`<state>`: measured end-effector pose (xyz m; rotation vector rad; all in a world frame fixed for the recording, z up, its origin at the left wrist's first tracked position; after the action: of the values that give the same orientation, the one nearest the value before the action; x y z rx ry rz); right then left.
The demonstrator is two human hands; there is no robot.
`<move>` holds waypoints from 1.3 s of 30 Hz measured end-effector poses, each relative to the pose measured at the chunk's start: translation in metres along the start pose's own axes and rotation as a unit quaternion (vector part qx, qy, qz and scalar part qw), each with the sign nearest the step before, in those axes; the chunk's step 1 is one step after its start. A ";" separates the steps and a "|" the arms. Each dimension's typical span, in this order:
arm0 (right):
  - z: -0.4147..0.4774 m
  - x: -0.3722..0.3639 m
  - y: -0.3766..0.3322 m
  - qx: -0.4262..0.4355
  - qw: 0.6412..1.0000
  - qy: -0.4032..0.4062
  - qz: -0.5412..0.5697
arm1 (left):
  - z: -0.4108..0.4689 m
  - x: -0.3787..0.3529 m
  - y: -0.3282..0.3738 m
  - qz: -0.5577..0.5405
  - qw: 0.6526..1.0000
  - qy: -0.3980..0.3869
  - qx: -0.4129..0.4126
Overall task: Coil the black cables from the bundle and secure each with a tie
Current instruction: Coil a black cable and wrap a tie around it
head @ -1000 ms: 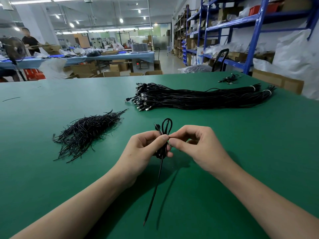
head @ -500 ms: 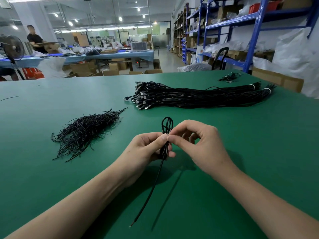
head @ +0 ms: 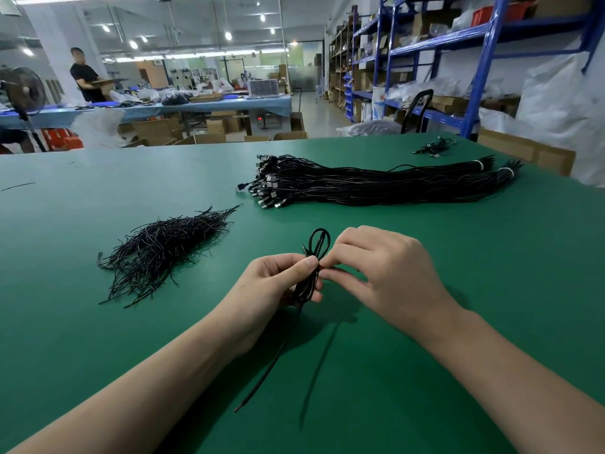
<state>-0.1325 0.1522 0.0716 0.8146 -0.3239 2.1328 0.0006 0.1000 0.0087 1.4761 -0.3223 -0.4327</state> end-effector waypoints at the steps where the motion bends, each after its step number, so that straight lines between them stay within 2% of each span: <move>1: 0.000 0.000 -0.001 0.005 1.000 -0.002 -0.005 | 0.000 0.000 0.000 -0.005 1.000 -0.002 0.000; 7: -0.002 0.002 0.002 -0.001 1.000 0.007 0.011 | -0.001 -0.002 0.000 0.001 1.000 -0.013 0.001; 19: -0.003 -0.009 0.009 -0.059 0.994 -0.064 0.071 | -0.001 0.001 -0.002 0.003 1.000 0.024 0.004; 26: -0.005 -0.006 0.011 -0.086 0.991 -0.038 0.090 | -0.001 -0.001 -0.003 0.000 1.000 0.028 -0.004; 33: -0.005 -0.008 0.017 -0.114 0.979 -0.023 0.168 | -0.003 -0.003 -0.001 -0.007 1.000 0.021 -0.019; 39: -0.007 -0.007 0.018 -0.134 0.974 0.011 0.183 | -0.003 -0.005 0.004 0.006 0.997 0.038 -0.071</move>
<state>-0.1459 0.1401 0.0622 0.6078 -0.7821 2.3641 -0.0019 0.1056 0.0124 1.3469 -0.2343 -0.3811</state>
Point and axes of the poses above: each hand's wrist, its own z-axis towards the middle knuckle, its own x-axis out of the back of the hand, y = z × x, the point moved 7 cm from there along z, towards the middle knuckle, and after that the axes turned 1 degree about x, right-handed, at the moved point
